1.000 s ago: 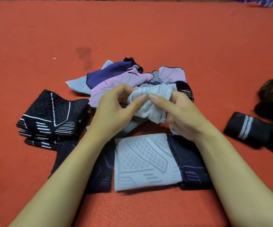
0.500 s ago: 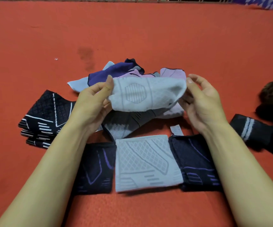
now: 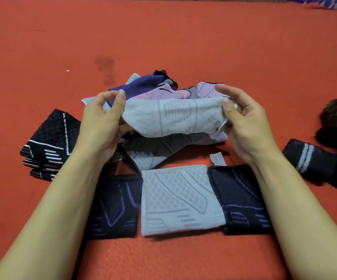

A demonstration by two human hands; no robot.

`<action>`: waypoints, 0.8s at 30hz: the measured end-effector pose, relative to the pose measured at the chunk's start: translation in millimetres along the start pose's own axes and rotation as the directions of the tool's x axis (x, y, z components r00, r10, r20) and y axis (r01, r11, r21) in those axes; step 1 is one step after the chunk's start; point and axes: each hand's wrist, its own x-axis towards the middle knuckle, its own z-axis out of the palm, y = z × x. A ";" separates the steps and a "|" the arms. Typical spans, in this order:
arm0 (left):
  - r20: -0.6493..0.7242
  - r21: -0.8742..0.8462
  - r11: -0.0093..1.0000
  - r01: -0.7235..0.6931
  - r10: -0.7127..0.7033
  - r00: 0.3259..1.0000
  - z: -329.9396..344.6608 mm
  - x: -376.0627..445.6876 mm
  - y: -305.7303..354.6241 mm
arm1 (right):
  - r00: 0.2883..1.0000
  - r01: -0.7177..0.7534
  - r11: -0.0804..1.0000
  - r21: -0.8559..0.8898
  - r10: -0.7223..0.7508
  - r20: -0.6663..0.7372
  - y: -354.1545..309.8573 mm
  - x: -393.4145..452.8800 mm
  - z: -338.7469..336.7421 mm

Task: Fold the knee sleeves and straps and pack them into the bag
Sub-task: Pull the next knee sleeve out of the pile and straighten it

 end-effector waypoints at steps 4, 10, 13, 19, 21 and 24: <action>0.315 -0.065 0.997 0.042 -0.020 0.949 2.8 -8.0 5.3 | 0.997 -0.059 0.994 0.091 0.064 -0.047 0.1 1.7 1.3; 0.467 0.250 0.915 -0.317 0.172 0.867 2.9 -17.6 1.7 | 0.985 -0.144 0.977 0.157 0.157 -0.076 -3.9 1.2 -3.4; 0.355 0.150 0.933 -0.327 0.257 0.899 4.0 -14.1 0.7 | 0.986 -0.134 0.973 -0.189 0.112 -0.123 3.6 0.1 -3.9; 0.452 0.013 0.980 -0.198 0.171 0.876 -5.6 -7.5 1.1 | 0.997 -0.048 0.923 -0.383 0.020 -0.077 8.8 -0.2 -4.6; 0.456 -0.026 0.995 -0.097 0.098 0.885 -9.3 -5.9 0.6 | 0.996 -0.035 0.948 -0.318 0.006 -0.089 10.4 1.1 -5.4; 0.299 0.194 0.925 -0.326 0.261 0.918 -12.5 -4.9 3.6 | 0.992 -0.039 0.957 -0.286 0.003 -0.126 10.5 1.4 -6.6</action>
